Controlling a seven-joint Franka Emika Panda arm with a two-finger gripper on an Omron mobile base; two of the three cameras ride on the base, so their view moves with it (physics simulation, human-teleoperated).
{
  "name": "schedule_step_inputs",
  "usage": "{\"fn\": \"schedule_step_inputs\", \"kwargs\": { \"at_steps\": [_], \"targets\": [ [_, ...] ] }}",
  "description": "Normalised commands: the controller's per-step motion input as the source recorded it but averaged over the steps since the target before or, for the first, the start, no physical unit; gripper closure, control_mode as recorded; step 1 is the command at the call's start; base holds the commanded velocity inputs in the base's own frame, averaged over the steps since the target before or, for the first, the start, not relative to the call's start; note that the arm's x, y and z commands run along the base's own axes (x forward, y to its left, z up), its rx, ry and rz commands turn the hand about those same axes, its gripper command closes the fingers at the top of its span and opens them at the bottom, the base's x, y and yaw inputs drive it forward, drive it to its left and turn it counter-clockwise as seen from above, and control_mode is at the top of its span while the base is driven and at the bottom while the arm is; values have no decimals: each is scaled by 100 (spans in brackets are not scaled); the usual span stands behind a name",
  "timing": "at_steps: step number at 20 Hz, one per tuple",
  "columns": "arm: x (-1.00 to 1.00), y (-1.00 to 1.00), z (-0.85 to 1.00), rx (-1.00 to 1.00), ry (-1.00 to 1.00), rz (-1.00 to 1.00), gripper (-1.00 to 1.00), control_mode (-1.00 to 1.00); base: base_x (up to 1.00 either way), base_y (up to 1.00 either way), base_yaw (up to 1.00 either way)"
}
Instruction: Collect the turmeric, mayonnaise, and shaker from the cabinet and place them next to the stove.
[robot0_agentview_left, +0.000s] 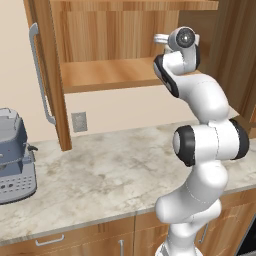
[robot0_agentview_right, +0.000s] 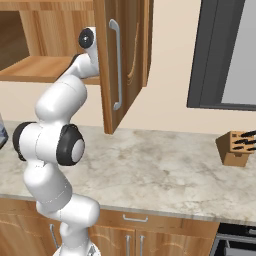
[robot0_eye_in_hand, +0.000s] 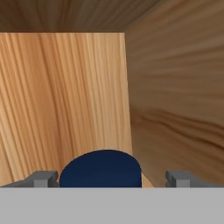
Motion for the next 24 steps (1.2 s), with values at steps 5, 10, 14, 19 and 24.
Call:
{"fn": "schedule_step_inputs", "kwargs": {
  "at_steps": [5, 10, 14, 19, 24],
  "targets": [
    [7, 5, -6, 0, 0, 4, 100, -100, 0, 0, 0],
    [3, 0, -4, 0, 0, 2, 100, -100, 0, 0, 0],
    [0, 0, 0, 0, 0, 0, 100, -100, 0, 0, 0],
    [-4, 0, 0, 0, -1, 0, 100, -100, 0, 0, 0],
    [-44, 9, 0, 0, -6, 0, 100, -100, 0, 0, 0]
  ]
}}
